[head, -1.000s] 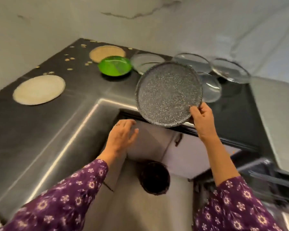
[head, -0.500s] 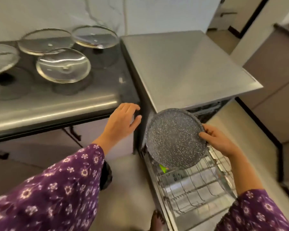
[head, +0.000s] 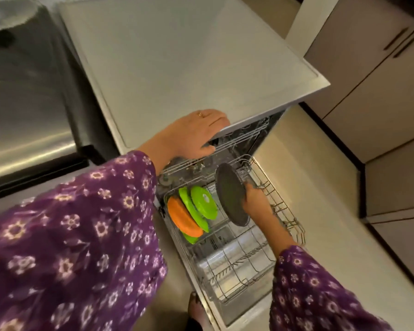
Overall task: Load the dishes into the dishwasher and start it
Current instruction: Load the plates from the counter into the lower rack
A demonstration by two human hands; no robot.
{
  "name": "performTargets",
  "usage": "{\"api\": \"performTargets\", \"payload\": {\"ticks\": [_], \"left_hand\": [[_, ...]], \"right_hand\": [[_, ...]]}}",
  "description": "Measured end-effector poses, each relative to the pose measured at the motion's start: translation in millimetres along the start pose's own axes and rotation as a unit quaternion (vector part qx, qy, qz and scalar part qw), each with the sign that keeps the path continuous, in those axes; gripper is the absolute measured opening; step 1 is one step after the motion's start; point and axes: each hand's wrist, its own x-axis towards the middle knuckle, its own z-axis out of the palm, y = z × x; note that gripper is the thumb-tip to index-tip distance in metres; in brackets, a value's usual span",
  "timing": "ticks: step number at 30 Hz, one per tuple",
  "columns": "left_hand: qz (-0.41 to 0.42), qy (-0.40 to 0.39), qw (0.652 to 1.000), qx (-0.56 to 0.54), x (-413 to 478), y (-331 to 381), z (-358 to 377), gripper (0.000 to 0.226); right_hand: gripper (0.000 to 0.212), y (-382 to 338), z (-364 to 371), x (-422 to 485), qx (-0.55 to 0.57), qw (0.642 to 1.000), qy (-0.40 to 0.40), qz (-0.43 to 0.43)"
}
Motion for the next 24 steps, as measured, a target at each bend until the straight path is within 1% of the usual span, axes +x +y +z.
{"api": "performTargets", "payload": {"ticks": [2,4,7,11,16,21,24], "left_hand": [[-0.001,-0.012,1.000,-0.016,7,-7,8,0.050],[-0.005,0.008,0.999,-0.041,11,-12,16,0.044],[-0.010,0.039,0.997,-0.067,13,-15,21,0.038],[-0.016,0.050,0.995,-0.088,14,-17,24,0.036],[-0.013,0.069,0.992,-0.105,13,-21,29,0.033],[-0.006,0.090,0.988,-0.128,13,-25,31,0.033],[-0.007,0.093,0.986,-0.137,13,-26,33,0.035]], "right_hand": [[0.042,5,18,16,-0.040,0.999,-0.019,0.015],[0.044,10,34,34,-0.081,0.996,-0.040,0.022],[0.039,15,58,58,-0.125,0.991,-0.055,0.001],[0.030,12,86,79,-0.130,0.990,-0.054,-0.026],[0.031,3,118,102,-0.179,0.980,-0.068,-0.053],[0.030,-1,140,119,-0.187,0.978,-0.089,-0.035],[0.028,4,151,126,-0.158,0.982,-0.102,-0.002]]}}
